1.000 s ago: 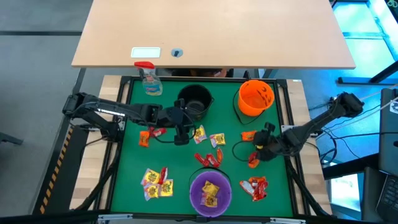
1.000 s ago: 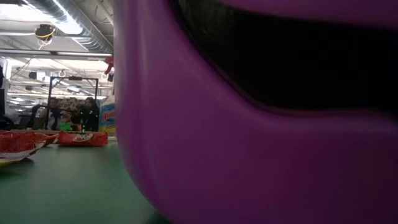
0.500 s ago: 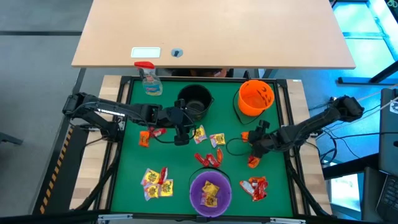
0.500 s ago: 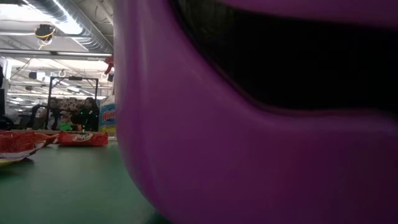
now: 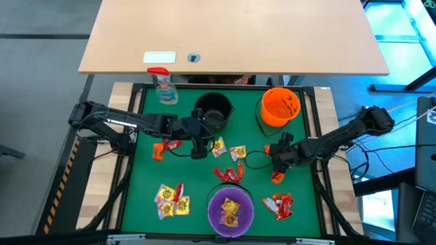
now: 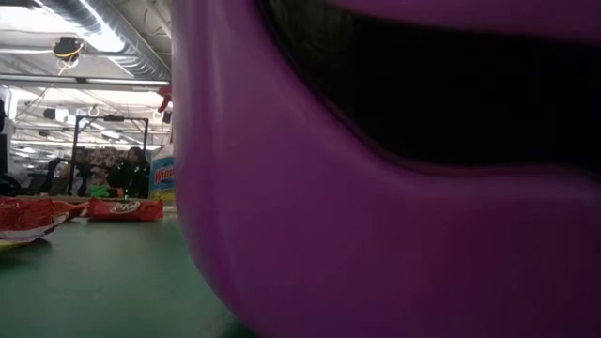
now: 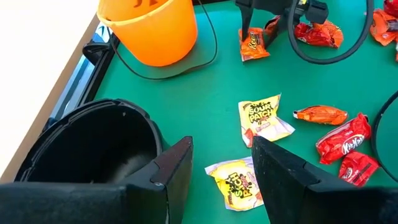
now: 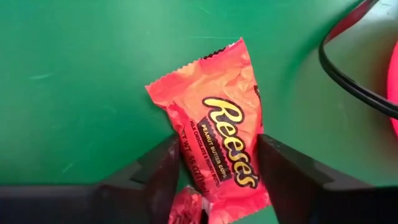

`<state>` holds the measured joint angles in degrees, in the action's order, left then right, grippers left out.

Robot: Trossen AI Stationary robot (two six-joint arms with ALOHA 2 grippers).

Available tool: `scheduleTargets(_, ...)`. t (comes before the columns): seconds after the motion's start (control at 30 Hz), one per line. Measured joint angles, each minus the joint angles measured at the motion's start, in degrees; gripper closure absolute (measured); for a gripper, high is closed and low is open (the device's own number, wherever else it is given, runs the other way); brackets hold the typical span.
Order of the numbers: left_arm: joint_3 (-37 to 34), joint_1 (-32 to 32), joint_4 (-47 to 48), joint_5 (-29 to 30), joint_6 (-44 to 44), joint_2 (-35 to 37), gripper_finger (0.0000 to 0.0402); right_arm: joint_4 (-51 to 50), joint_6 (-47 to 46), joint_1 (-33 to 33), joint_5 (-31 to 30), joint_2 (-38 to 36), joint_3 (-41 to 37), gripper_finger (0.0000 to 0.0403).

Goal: Sort candy
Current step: Put the orange chocolate into the orange bucket

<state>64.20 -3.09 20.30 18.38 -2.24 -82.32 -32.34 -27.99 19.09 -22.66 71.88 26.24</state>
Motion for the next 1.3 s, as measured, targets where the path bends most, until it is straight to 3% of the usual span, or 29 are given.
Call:
scheduleTargets(0.3,0.0,-0.1,0.1,-1.2,0.2,0.0,0.0244,-0.3,0.9,0.0,1.7,-0.1,2.8,0.0354)
scheduleTargets(0.43,0.0,-0.1,0.1,-1.2,0.3,0.0,0.0244,-0.7,1.3,0.0,1.9,-0.1,5.1,0.0393)
scheduleTargets(0.73,0.0,-0.5,0.2,-1.5,0.5,0.0,0.0244,-4.8,4.8,0.0,0.6,-3.2,13.8,0.0372)
scheduleTargets(0.87,0.0,-0.9,0.2,-1.6,0.5,0.0,0.0244,-10.6,7.0,0.0,-5.3,-5.8,20.1,0.0383)
scheduleTargets(1.13,0.0,-1.1,0.2,-1.5,0.5,0.0,0.0244,-18.8,12.9,-0.8,-25.1,-12.4,27.5,0.0383)
scheduleTargets(1.3,0.0,-1.1,0.2,-1.6,0.5,0.0,0.0244,-23.4,13.4,-8.0,-26.7,-16.8,27.5,0.0373)
